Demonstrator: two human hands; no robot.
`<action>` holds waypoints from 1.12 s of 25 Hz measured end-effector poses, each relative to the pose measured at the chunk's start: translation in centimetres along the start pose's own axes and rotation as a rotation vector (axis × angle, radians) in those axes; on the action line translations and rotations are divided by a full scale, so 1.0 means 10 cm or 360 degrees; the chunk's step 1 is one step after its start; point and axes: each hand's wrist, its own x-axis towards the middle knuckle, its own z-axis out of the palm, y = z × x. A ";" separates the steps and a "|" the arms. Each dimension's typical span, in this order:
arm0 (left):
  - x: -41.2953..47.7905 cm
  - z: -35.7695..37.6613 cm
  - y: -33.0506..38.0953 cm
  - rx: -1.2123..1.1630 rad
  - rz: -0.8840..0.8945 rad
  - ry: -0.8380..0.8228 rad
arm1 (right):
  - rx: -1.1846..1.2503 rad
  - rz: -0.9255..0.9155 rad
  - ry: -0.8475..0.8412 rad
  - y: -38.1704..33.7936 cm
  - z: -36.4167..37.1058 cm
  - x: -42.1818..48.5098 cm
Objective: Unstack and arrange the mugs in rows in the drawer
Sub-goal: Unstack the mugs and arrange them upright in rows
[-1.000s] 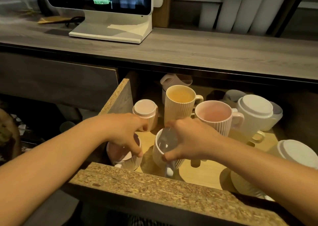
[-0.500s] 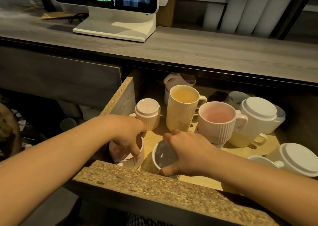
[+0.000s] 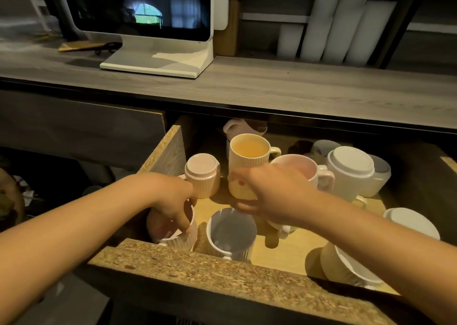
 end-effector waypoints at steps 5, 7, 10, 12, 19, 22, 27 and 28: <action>-0.11 -0.28 0.25 -0.0084 0.0236 0.0400 | -0.0063 0.0125 0.0219 0.30 -0.31 -0.05; -0.14 -0.48 0.43 -0.0109 0.0342 0.0497 | -0.0086 0.0184 0.0252 0.46 -0.43 -0.08; -0.10 -0.75 0.68 -0.0052 0.0483 0.0655 | -0.0074 0.0308 0.0174 0.71 -0.56 -0.18; -0.02 -0.87 0.83 0.0007 0.0523 0.0726 | -0.0014 0.0391 0.0093 0.87 -0.56 -0.24; 0.29 -0.69 1.04 0.0031 0.0550 0.0695 | 0.0635 0.0510 -0.0113 1.15 -0.24 -0.40; 0.33 -0.55 0.94 -0.0062 0.0574 0.0753 | 0.0608 0.0504 -0.0198 1.14 -0.12 -0.38; 0.40 -0.47 0.89 -0.0101 0.0595 0.0864 | 0.0507 0.0447 -0.0236 1.04 -0.03 -0.34; 0.41 -0.47 0.88 -0.0121 0.0604 0.0878 | 0.0490 0.0459 -0.0231 1.03 -0.02 -0.32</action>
